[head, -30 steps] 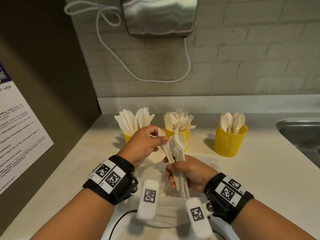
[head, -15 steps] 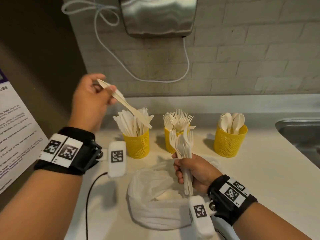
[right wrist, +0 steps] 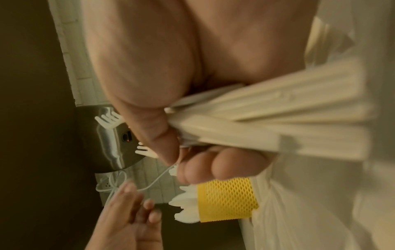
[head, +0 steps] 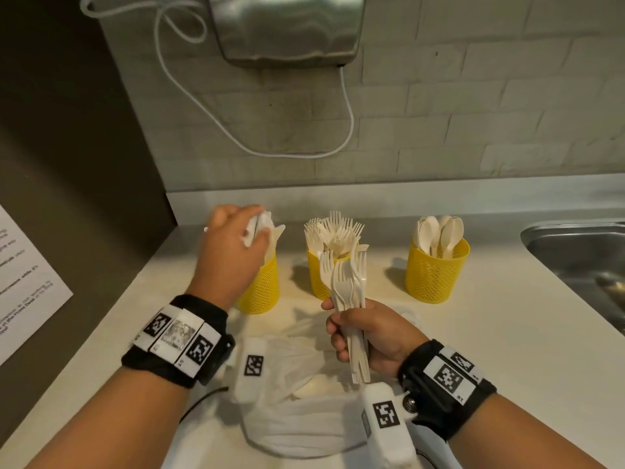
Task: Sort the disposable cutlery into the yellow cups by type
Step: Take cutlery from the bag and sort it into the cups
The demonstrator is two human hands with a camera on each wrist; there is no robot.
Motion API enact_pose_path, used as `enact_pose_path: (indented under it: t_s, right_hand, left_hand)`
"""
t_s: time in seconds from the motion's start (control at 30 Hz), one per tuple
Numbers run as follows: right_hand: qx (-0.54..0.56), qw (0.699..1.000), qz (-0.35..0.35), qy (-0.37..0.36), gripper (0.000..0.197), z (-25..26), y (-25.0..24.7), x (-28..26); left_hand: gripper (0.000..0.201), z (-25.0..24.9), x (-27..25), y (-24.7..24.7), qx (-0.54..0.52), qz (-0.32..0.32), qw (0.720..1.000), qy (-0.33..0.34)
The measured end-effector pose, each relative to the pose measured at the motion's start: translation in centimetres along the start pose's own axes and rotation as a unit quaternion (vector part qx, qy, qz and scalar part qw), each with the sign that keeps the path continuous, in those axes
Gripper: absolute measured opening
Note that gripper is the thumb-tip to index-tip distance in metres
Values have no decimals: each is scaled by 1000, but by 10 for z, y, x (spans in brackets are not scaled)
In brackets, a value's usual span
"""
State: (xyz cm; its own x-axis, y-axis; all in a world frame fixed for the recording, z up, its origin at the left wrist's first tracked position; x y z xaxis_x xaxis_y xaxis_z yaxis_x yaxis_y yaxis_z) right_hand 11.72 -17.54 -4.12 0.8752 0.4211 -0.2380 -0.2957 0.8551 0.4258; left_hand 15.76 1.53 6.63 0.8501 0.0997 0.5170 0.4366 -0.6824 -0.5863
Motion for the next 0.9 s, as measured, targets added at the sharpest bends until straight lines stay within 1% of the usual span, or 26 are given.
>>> enact_pose_path:
  t_s: [0.03, 0.07, 0.1, 0.13, 0.17, 0.2, 0.23, 0.27, 0.33, 0.4, 0.43, 0.5, 0.57, 0.6, 0.63, 0.67, 0.7, 0.77, 0.83, 0.9]
  right_hand:
    - [1, 1000, 5, 3, 29, 0, 0, 0]
    - [3, 1000, 11, 5, 30, 0, 1, 0]
    - [5, 1000, 17, 8, 29, 0, 2, 0]
    - [9, 1000, 22, 10, 28, 0, 4, 0]
    - [14, 999, 26, 13, 27, 0, 4, -1]
    - [20, 999, 28, 15, 26, 0, 5, -1]
    - [26, 999, 28, 16, 25, 0, 4, -2]
    - [33, 999, 28, 16, 25, 0, 3, -2]
    - [47, 998, 26, 19, 21, 0, 2, -2]
    - [51, 998, 19, 22, 16, 0, 1, -1]
    - [49, 998, 12, 22, 15, 0, -1, -1]
    - [43, 999, -1, 20, 17, 0, -4, -1]
    - [45, 999, -16, 10, 19, 0, -8, -1]
    - [52, 998, -22, 4, 19, 0, -9, -1]
    - [64, 998, -26, 1, 18, 1, -10, -1]
    - [75, 997, -27, -2, 17, 2, -11, -1]
    - [83, 996, -25, -3, 17, 2, -10, -1]
    - [86, 996, -21, -6, 15, 3, -9, -1]
    - [80, 997, -16, -8, 14, 3, -8, -2]
    - [73, 997, -11, -7, 12, 3, -6, -2]
  left_hand:
    - [38, -9, -7, 11, -45, 74, 996, -14]
    - [40, -17, -14, 24, -79, 162, 983, -32]
    - [44, -21, -21, 36, -103, 237, 965, -48]
    - [47, -23, -25, 45, -133, 284, 948, -60]
    - [48, -24, -28, 51, -171, 305, 934, -73]
    - [46, -25, -29, 54, -209, 312, 923, -86]
    - [41, -26, -29, 55, -239, 309, 916, -93]
    - [38, -26, -28, 54, -253, 299, 915, -98]
    - [34, -26, -26, 51, -254, 272, 922, -108]
    - [27, -25, -20, 42, -266, 222, 929, -130]
    - [26, -24, -14, 33, -276, 179, 935, -134]
    - [24, -23, 1, 2, -273, 59, 954, -111]
    - [28, -21, 16, -40, -201, -79, 974, -61]
    - [31, -20, 21, -59, -155, -135, 978, -34]
    - [33, -18, 25, -73, -116, -173, 978, -15]
    - [33, -15, 29, -80, -88, -192, 977, -5]
    - [32, -10, 31, -80, -63, -193, 979, -7]
    - [30, 4, 35, -63, -13, -152, 988, -29]
    - [28, 23, 34, -35, 35, -75, 995, -54]
    - [25, 33, 28, -13, 97, 4, 994, -49]
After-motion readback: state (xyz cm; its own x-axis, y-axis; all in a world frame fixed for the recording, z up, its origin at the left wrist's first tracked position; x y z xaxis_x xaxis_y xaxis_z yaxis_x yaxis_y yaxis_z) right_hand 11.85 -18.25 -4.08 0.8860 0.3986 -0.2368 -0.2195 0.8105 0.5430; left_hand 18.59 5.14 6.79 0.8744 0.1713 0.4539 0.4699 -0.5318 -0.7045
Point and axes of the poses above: each hand's wrist, its own x-axis towards the middle knuckle, its own y-axis out of the palm, z = x × y, the point moved 4 cm from there along x, towards the middle knuckle, and after that the axes turned 1 degree about -z, right-handed, at the moved point
